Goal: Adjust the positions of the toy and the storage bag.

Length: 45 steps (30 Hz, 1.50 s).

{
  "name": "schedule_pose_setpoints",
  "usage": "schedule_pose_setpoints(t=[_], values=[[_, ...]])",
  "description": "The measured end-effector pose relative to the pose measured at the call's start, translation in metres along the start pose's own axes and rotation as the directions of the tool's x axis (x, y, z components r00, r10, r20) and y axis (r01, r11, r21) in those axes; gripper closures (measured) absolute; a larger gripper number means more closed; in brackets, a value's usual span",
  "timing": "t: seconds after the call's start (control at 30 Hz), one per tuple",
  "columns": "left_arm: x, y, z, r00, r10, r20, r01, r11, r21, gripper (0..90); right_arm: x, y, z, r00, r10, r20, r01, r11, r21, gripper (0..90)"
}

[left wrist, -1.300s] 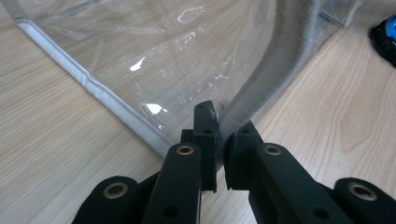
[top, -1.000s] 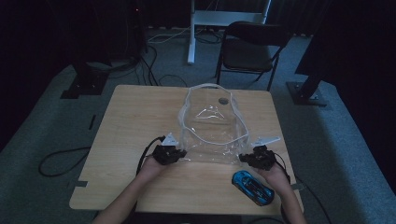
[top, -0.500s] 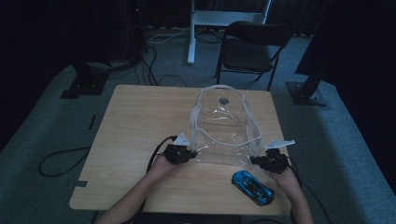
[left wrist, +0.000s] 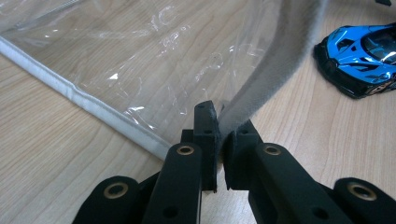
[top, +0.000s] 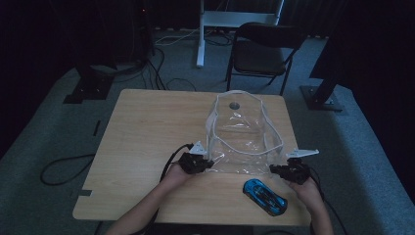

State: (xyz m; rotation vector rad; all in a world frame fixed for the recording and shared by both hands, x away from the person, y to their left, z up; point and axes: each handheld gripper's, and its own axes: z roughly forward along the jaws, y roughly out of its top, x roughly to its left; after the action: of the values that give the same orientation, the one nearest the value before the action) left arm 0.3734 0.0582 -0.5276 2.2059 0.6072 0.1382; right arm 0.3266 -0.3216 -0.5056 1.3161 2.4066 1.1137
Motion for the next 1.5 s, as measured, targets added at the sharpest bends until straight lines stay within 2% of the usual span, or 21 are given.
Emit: schedule_pose_setpoints(t=[0.53,0.73,0.93,1.0,1.1,1.17,1.3,1.43,1.5], values=[[-0.013,0.005,0.009,0.9991,0.019,0.038,-0.019,0.9998,0.004,86.2,-0.008,-0.013,-0.013,0.9994,0.034,0.009,-0.033,0.9994,-0.012,85.0],[-0.017,0.006,0.009,0.9984,0.040,0.039,-0.040,0.9991,0.013,86.1,-0.007,-0.017,-0.017,0.9996,0.027,0.011,-0.027,0.9996,-0.011,85.1],[-0.016,0.006,0.009,0.9985,0.023,0.050,-0.023,0.9997,0.012,85.8,-0.008,-0.019,-0.017,0.9991,0.042,0.001,-0.042,0.9989,-0.019,83.9],[-0.015,0.006,0.009,0.9986,0.020,0.050,-0.020,0.9997,0.015,82.8,-0.008,-0.018,-0.017,0.9989,0.046,0.002,-0.046,0.9988,-0.017,83.3],[-0.013,0.006,0.008,0.9987,0.008,0.050,-0.009,0.9997,0.024,76.1,-0.007,-0.018,-0.018,0.9988,0.049,-0.007,-0.049,0.9986,-0.020,77.9],[-0.012,0.005,0.006,0.9986,0.006,0.052,-0.007,0.9996,0.026,72.8,-0.007,-0.018,-0.020,0.9985,0.047,-0.026,-0.048,0.9984,-0.030,68.6],[-0.010,0.002,0.002,0.9992,-0.010,0.040,0.008,0.9995,0.031,62.6,-0.004,-0.018,-0.021,0.9989,0.040,-0.024,-0.041,0.9986,-0.035,54.8],[-0.007,-0.003,-0.006,0.9994,-0.018,0.031,0.017,0.9991,0.038,56.7,-0.002,-0.020,-0.023,0.9991,0.036,-0.022,-0.037,0.9987,-0.036,51.3],[-0.006,-0.006,-0.010,0.9994,-0.019,0.029,0.018,0.9990,0.041,54.1,0.000,-0.021,-0.025,0.9994,0.033,-0.009,-0.033,0.9989,-0.034,46.0]])
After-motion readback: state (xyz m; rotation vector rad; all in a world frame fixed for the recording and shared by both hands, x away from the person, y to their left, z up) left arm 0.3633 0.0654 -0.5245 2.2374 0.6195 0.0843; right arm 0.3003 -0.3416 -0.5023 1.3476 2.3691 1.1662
